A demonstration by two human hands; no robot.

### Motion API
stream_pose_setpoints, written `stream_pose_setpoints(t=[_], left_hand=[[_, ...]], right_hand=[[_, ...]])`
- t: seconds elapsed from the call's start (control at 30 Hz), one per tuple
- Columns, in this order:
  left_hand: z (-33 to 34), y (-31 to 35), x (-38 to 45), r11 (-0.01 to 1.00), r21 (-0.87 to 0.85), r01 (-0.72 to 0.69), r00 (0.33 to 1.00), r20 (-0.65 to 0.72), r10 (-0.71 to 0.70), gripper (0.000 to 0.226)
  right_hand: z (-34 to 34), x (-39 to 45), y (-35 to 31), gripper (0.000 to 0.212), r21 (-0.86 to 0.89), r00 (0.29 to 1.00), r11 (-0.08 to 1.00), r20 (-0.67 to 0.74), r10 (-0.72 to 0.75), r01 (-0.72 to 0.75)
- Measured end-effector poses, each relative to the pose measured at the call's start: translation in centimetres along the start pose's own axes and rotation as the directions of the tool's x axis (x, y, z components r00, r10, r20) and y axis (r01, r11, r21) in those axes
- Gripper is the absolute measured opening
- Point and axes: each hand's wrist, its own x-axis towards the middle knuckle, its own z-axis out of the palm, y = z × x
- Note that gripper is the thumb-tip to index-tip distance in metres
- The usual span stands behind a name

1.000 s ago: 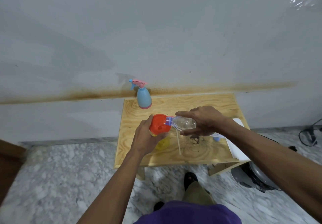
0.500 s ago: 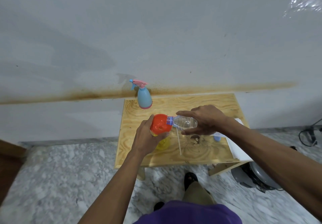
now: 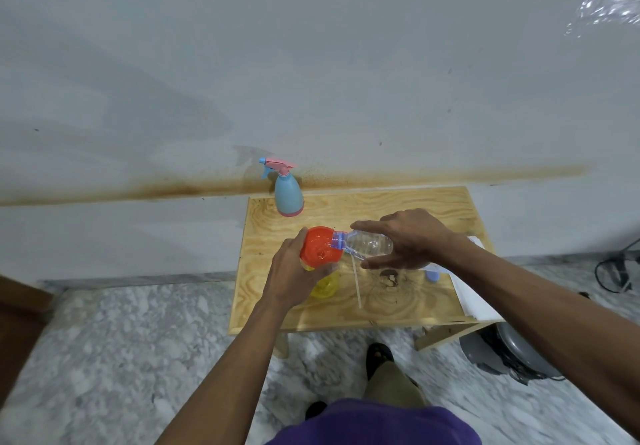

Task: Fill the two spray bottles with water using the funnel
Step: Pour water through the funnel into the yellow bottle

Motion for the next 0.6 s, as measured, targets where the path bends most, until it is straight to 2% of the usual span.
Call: stream_pose_setpoints(t=[0.47, 0.6], left_hand=[[-0.03, 0.16, -0.07, 1.000, 0.003, 0.007, 1.000, 0.001, -0.007, 0.100], [-0.10, 0.30, -0.10, 1.000, 0.006, -0.002, 1.000, 0.005, 0.002, 0.097]], right_hand=[[0.31, -0.11, 0.13, 0.086, -0.006, 0.999, 1.000, -0.045, 0.003, -0.004], [0.28, -0.23, -0.16, 0.082, 0.050, 0.998, 0.998, -0.058, 0.033, -0.030]])
